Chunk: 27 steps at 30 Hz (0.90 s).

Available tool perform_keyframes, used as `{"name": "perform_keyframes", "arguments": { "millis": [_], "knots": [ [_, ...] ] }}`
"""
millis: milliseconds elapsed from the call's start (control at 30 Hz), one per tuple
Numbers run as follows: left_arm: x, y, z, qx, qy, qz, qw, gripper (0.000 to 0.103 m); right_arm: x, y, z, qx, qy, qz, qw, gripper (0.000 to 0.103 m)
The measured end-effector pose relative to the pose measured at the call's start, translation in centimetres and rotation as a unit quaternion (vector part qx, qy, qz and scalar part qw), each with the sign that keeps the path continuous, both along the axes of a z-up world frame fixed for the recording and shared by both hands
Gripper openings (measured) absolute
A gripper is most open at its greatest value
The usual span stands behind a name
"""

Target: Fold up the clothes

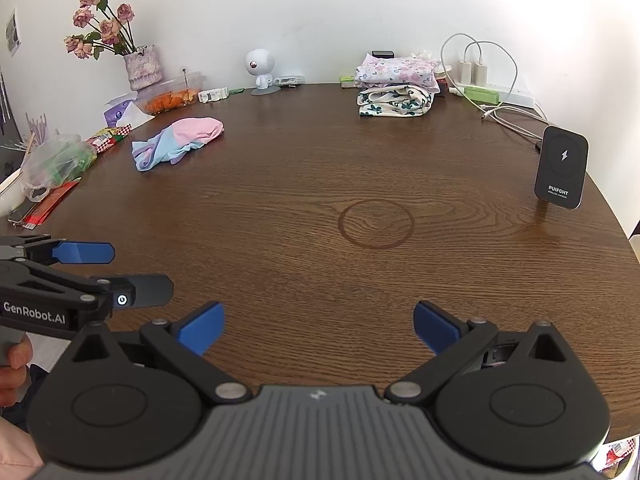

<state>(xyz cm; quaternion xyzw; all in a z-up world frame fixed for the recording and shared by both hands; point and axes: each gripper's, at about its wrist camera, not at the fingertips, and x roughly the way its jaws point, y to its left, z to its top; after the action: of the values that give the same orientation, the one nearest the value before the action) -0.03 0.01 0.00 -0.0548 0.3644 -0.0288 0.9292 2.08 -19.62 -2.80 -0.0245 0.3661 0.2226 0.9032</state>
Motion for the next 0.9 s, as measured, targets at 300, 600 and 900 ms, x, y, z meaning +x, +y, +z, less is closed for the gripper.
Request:
{"name": "perform_keyframes", "arguments": {
  "millis": [300, 600, 900],
  "knots": [
    [-0.16, 0.07, 0.05, 0.007, -0.003, -0.001, 1.0, 0.102, 0.01, -0.01, -0.02, 0.0, 0.0, 0.0, 1.0, 0.103],
    [-0.1, 0.09, -0.07, 0.006, -0.001, -0.001, 1.0, 0.102, 0.09, -0.19, -0.08, 0.0, 0.001, 0.001, 1.0, 0.103],
    [-0.04, 0.08, -0.19, 0.005, 0.0, -0.001, 1.0, 0.102, -0.06, -0.18, -0.14, 0.0, 0.001, 0.0, 1.0, 0.103]
  ]
}}
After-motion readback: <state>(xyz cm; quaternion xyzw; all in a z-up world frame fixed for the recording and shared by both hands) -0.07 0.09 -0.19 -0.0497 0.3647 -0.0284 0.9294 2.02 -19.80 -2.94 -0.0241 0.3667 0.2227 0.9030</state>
